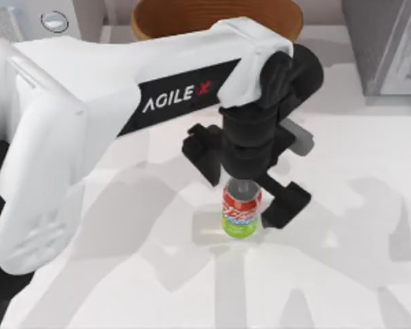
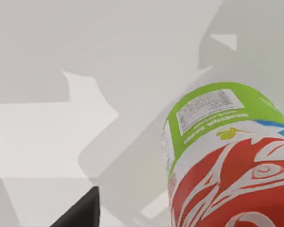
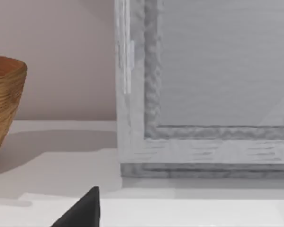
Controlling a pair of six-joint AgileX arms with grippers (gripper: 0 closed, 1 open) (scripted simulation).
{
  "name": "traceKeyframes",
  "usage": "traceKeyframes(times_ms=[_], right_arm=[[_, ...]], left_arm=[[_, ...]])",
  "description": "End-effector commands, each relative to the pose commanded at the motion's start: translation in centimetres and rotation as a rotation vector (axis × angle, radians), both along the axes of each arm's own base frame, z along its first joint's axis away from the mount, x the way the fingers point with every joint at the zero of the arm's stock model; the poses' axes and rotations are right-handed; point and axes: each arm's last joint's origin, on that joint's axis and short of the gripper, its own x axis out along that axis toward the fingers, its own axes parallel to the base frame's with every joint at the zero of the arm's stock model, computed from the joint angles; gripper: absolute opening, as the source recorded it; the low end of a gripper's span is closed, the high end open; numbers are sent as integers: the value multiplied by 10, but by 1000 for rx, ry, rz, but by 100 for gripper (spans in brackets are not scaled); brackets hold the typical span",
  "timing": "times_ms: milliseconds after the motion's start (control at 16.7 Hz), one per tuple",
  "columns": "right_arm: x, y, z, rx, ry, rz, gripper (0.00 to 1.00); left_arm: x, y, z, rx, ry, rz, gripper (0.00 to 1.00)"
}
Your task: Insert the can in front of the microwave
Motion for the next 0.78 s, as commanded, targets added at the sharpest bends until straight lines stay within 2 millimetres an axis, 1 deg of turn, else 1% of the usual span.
traceKeyframes(times_ms=[240,780], right_arm=[[0,0,0,0,0,0,100],[0,0,0,0,0,0,100]], left_arm=[[0,0,-2,1,1,0,100],[0,0,-2,1,1,0,32]])
